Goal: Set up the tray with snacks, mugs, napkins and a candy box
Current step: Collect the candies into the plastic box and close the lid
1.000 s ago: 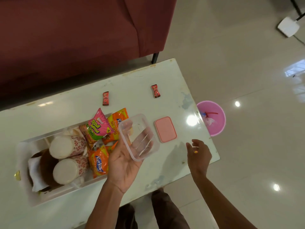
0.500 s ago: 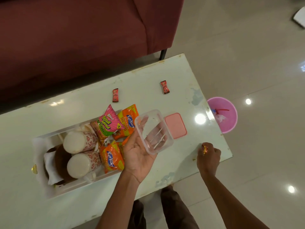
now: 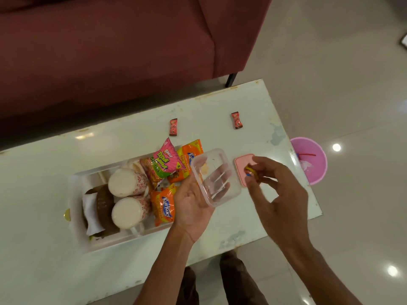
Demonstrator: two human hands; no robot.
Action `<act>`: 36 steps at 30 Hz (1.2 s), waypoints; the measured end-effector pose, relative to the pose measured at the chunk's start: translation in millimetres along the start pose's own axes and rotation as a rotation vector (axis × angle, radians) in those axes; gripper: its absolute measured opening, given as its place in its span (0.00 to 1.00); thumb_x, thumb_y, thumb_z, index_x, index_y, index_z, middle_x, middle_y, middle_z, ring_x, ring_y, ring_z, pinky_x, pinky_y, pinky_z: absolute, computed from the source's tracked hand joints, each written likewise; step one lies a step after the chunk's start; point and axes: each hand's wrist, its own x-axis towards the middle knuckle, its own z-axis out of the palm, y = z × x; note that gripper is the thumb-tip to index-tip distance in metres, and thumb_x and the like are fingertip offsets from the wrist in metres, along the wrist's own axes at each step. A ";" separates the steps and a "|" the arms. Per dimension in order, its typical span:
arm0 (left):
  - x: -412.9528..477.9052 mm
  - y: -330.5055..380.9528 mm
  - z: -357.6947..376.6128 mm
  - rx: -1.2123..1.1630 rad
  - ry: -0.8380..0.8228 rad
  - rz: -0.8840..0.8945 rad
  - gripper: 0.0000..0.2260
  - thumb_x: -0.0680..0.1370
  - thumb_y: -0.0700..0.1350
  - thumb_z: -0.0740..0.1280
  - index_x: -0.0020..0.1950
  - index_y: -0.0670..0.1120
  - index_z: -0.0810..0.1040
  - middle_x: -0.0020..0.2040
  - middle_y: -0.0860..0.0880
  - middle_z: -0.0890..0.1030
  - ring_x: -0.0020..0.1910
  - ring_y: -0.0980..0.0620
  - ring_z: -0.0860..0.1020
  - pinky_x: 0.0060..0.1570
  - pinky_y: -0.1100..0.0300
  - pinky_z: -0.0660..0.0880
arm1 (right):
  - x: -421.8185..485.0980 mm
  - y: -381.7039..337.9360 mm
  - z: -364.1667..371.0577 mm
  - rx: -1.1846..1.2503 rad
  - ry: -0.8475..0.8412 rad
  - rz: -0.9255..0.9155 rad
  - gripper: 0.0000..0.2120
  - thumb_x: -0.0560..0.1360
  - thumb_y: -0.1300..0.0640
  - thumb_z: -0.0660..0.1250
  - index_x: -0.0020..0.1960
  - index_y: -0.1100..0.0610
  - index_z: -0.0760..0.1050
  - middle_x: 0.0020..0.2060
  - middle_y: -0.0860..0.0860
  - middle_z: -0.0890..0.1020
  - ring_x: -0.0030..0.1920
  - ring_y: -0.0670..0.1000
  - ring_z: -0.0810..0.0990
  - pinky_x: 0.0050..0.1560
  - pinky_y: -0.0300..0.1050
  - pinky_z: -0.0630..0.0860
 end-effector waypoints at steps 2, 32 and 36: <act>-6.2 5.1 -3.3 -0.006 0.019 0.011 0.21 0.82 0.52 0.57 0.74 0.47 0.71 0.62 0.37 0.81 0.58 0.39 0.82 0.58 0.44 0.78 | -5.3 -19.5 13.8 -0.109 -0.072 -0.105 0.16 0.74 0.56 0.73 0.60 0.53 0.77 0.52 0.43 0.81 0.51 0.42 0.80 0.51 0.32 0.76; -28.0 15.9 -21.6 0.024 0.011 0.011 0.26 0.81 0.55 0.62 0.76 0.44 0.68 0.72 0.35 0.72 0.71 0.32 0.71 0.67 0.39 0.72 | 66.8 30.0 46.9 -0.217 0.132 0.127 0.08 0.76 0.57 0.68 0.54 0.56 0.80 0.45 0.46 0.84 0.42 0.46 0.81 0.42 0.36 0.76; -12.9 5.4 -9.9 0.018 0.051 0.034 0.28 0.80 0.55 0.62 0.77 0.46 0.65 0.72 0.35 0.72 0.72 0.33 0.70 0.68 0.40 0.71 | 124.0 88.1 66.6 -0.311 0.012 0.185 0.10 0.76 0.58 0.68 0.57 0.59 0.79 0.49 0.53 0.86 0.43 0.50 0.83 0.43 0.32 0.72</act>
